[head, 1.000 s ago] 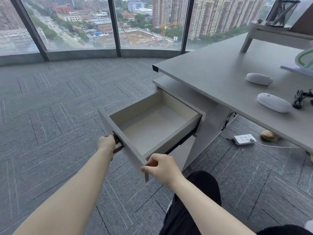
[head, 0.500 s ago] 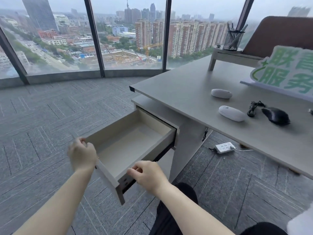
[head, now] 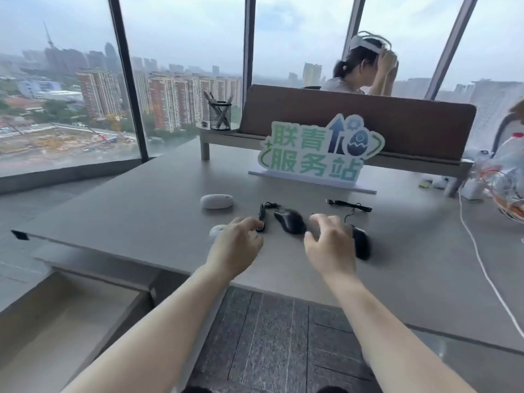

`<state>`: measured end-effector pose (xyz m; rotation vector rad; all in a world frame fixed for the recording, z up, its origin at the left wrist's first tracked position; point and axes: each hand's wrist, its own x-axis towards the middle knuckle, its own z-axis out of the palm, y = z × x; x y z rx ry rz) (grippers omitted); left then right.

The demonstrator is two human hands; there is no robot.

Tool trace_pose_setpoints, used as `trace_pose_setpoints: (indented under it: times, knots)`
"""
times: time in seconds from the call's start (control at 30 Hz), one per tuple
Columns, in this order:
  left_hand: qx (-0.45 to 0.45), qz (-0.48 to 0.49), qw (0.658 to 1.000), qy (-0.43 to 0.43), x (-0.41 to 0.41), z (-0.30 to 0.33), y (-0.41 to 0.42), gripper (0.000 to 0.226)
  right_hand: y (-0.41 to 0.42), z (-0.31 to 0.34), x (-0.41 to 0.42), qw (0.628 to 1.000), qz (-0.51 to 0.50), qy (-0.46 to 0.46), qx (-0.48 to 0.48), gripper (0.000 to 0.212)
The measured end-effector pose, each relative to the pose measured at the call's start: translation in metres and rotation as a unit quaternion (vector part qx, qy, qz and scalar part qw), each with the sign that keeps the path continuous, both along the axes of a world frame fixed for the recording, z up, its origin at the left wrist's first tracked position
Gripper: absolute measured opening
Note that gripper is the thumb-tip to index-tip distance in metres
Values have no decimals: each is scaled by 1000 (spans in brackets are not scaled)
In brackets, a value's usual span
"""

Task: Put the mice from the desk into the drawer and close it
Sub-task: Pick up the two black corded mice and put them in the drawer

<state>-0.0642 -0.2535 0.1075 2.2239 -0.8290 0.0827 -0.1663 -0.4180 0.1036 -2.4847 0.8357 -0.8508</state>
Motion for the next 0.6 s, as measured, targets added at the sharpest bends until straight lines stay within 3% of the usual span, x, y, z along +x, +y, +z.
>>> trace_pose_setpoints:
  times: [0.1, 0.23, 0.6]
  knots:
    - [61, -4, 998, 27, 0, 2, -62, 54, -53, -5, -6, 994, -77, 80, 1, 53]
    - [139, 53, 987, 69, 11, -8, -120, 72, -95, -18, 0, 977, -93, 184, 54, 69]
    - [180, 139, 972, 63, 33, -22, -186, 59, -122, -43, 8, 986, -89, 134, 35, 52]
